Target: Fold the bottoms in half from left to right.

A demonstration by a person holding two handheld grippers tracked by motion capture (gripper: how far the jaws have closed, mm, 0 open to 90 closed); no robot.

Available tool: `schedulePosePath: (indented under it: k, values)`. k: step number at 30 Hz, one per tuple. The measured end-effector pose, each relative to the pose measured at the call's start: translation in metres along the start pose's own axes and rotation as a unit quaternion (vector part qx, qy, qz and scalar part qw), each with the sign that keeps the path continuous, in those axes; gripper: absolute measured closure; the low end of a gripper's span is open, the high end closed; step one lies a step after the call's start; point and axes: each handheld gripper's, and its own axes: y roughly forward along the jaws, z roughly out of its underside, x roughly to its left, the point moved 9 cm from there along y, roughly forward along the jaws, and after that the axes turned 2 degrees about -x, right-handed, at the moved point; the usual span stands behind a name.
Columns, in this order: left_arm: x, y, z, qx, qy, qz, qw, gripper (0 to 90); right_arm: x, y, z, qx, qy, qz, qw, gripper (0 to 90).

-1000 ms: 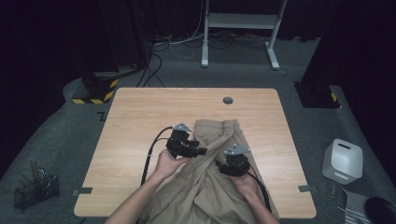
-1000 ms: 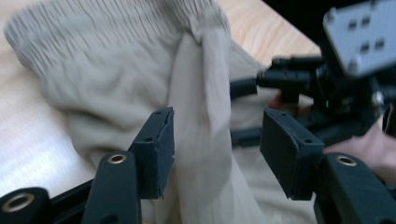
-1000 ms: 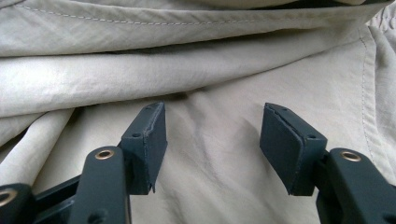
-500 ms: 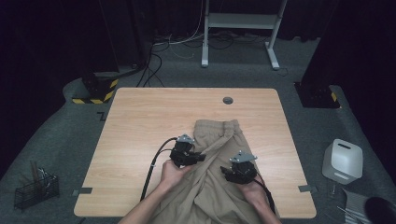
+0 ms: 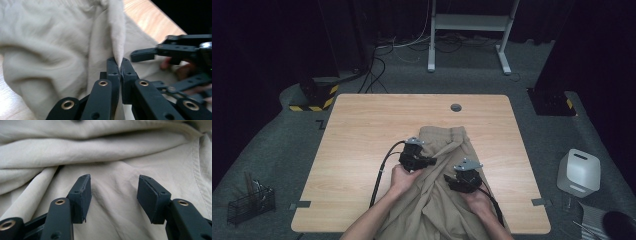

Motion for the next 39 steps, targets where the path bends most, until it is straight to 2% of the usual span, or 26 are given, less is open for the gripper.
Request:
schedulePosePath:
  k: [4, 7, 8, 10, 13, 17, 19, 21, 22, 24, 26, 27, 29, 31, 32, 35, 37, 39]
  values:
    - [0.02, 0.01, 0.007, 0.018, -0.017, -0.025, 0.9994, 88.0, -0.001, 0.005, -0.004, 0.0, 0.002, 0.0, 1.0, 44.8]
    - [0.031, 0.012, 0.01, 0.028, -0.021, -0.045, 0.9984, 88.0, -0.002, 0.009, -0.008, 0.0, 0.0, -0.001, 1.0, 44.8]
    - [0.033, 0.013, 0.01, 0.029, -0.018, -0.056, 0.9978, 88.0, -0.002, 0.01, -0.009, 0.0, 0.0, -0.001, 1.0, 44.8]
    - [0.038, 0.013, 0.008, 0.034, 0.001, -0.079, 0.9963, 88.0, -0.003, 0.014, -0.011, 0.0, -0.003, -0.001, 1.0, 44.9]
    - [0.045, 0.012, 0.004, 0.041, 0.022, -0.108, 0.9931, 88.0, -0.003, 0.02, -0.017, 0.0, -0.002, -0.001, 1.0, 44.8]
    - [0.057, 0.009, 0.0, 0.044, 0.015, -0.121, 0.9916, 88.0, -0.005, 0.032, -0.027, 0.0, 0.0, 0.0, 1.0, 44.8]
    - [0.064, 0.006, -0.002, 0.042, 0.0, -0.125, 0.9913, 88.0, -0.004, 0.037, -0.031, 0.001, 0.002, 0.001, 1.0, 44.8]
    - [0.07, 0.004, -0.004, 0.045, -0.001, -0.132, 0.9902, 88.1, -0.004, 0.044, -0.037, 0.001, 0.002, 0.002, 1.0, 44.8]
    - [0.073, 0.004, -0.005, 0.046, 0.0, -0.137, 0.9895, 88.1, -0.004, 0.047, -0.04, 0.002, 0.001, 0.003, 1.0, 44.8]
    - [0.08, 0.001, -0.008, 0.05, 0.015, -0.16, 0.9858, 88.1, -0.004, 0.054, -0.046, 0.003, 0.002, 0.005, 1.0, 44.8]
    - [0.088, -0.001, -0.01, 0.051, 0.017, -0.172, 0.9836, 88.1, -0.003, 0.062, -0.053, 0.004, 0.005, 0.006, 1.0, 44.8]
    - [0.091, -0.002, -0.011, 0.05, 0.012, -0.175, 0.9832, 88.1, -0.002, 0.066, -0.057, 0.005, 0.006, 0.006, 0.9999, 44.8]
    - [0.097, -0.004, -0.013, 0.048, 0.003, -0.177, 0.983, 88.1, -0.001, 0.072, -0.062, 0.007, 0.007, 0.008, 0.9999, 44.5]
    - [0.101, -0.006, -0.014, 0.044, -0.013, -0.168, 0.9847, 88.1, -0.001, 0.077, -0.067, 0.011, 0.009, 0.009, 0.9999, 43.7]
    - [0.101, -0.007, -0.014, 0.045, -0.014, -0.164, 0.9852, 88.1, 0.0, 0.078, -0.067, 0.013, 0.01, 0.01, 0.9998, 43.7]
    - [0.092, -0.012, -0.017, 0.035, -0.004, -0.16, 0.9866, 88.0, 0.001, 0.073, -0.066, 0.021, 0.018, 0.003, 0.9996, 42.8]
    - [0.084, -0.019, -0.021, 0.024, 0.006, -0.151, 0.9882, 88.0, 0.002, 0.06, -0.066, 0.01, 0.025, -0.003, 0.9996, 43.0]
    - [0.076, -0.026, -0.028, 0.009, 0.007, -0.14, 0.9901, 88.0, 0.004, 0.048, -0.067, 0.005, 0.019, -0.005, 0.9998, 42.9]
